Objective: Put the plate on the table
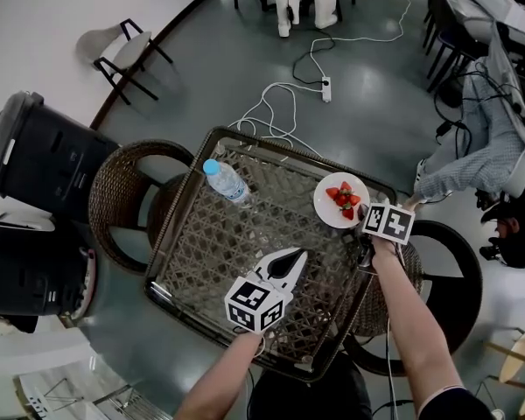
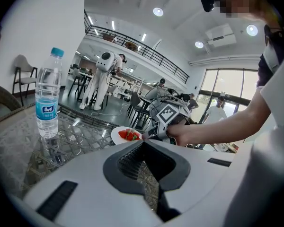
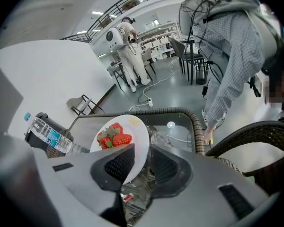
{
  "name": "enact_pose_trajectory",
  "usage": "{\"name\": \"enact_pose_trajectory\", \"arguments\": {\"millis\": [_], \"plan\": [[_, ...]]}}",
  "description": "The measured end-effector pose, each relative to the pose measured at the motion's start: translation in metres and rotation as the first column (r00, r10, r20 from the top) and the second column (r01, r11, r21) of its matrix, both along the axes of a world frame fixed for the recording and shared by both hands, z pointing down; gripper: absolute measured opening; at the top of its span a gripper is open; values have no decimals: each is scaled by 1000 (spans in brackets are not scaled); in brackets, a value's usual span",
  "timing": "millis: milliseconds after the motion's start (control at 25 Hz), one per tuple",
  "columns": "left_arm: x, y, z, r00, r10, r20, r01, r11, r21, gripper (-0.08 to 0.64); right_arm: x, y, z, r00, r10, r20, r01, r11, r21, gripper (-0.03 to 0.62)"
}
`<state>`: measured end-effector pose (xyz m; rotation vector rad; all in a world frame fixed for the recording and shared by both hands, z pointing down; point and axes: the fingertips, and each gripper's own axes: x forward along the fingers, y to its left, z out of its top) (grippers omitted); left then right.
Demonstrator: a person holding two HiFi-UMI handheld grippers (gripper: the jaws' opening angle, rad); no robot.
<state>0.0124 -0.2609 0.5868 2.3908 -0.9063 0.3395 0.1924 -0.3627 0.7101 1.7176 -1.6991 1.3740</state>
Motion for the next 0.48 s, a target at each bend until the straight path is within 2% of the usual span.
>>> {"name": "enact_pose_trajectory", "arguments": {"millis": [120,240,280,400,480], "plan": [[0,-1,-5,1000,2,-5,-2,1000,7,6,4,-1,-12,1000,2,-5,-2,999,33,86],[0,0,-11,1000,6,-13,-6,1000,19,6,-5,3,-34,997,-62,42,56,990,128,83],[0,0,-13,1000,8,-16,-8,1000,23,6,-10,5,-43,995,-85,53,75,983,169,80],[-1,2,-23,1000,12,-26,-11,999,41,6,-19,12,-71,990,-135,45,118,956,267,9],[-3,4,-30,999,15,-34,-13,998,53,6,-29,18,-89,985,-168,46,144,934,326,6]]}}
